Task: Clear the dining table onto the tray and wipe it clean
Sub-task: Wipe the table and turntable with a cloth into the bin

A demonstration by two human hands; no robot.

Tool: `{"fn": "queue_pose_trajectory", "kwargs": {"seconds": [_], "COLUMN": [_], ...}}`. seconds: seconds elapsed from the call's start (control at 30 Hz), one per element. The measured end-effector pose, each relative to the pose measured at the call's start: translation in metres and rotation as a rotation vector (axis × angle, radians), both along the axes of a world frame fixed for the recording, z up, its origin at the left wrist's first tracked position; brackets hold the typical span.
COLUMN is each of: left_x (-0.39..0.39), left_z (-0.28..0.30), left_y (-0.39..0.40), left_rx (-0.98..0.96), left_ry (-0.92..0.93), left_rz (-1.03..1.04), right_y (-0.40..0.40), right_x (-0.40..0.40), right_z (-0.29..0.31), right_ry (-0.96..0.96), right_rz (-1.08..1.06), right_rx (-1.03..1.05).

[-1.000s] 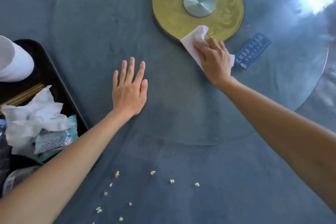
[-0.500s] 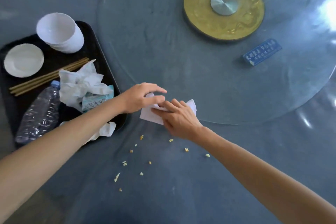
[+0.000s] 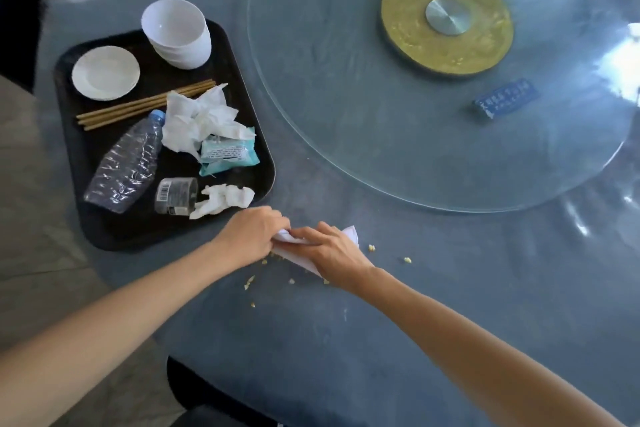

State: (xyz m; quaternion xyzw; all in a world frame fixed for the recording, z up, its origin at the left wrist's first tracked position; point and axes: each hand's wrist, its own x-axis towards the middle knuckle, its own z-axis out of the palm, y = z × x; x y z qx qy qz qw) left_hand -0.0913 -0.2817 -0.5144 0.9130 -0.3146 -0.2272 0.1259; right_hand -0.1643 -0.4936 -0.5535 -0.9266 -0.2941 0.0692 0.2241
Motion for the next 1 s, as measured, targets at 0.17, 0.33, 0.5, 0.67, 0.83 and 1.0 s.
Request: {"fn": "queue_pose_trajectory", "kwargs": {"seconds": [0.17, 0.33, 0.5, 0.67, 0.83, 1.0], "left_x": [-0.021, 0.036, 0.049, 0.025, 0.014, 0.014], "left_z": [0.017, 0.035, 0.036, 0.008, -0.007, -0.002], "left_y": [0.01, -0.063, -0.153, -0.191, -0.169, -0.112], "left_rx": [-0.059, -0.161, -0.178, -0.165, -0.231, -0.241], "left_ry": [0.033, -0.049, -0.008, 0.012, 0.002, 0.098], "left_rz": [0.007, -0.007, -0.126, -0.2, -0.222, -0.214], "right_y": [0.003, -0.058, -0.137, -0.171, -0.137, -0.092], "right_x": [-0.021, 0.022, 0.015, -0.028, -0.053, -0.076], "right_z": [0.007, 0.041, 0.044, 0.018, 0.025, 0.013], "right_ry": [-0.054, -0.148, -0.182, -0.154, -0.15, -0.057], "right_rz": [-0.018, -0.199, -0.345, -0.448, -0.508, -0.562], "right_rx": [0.041, 0.019, -0.138, -0.161, -0.078, 0.052]}}
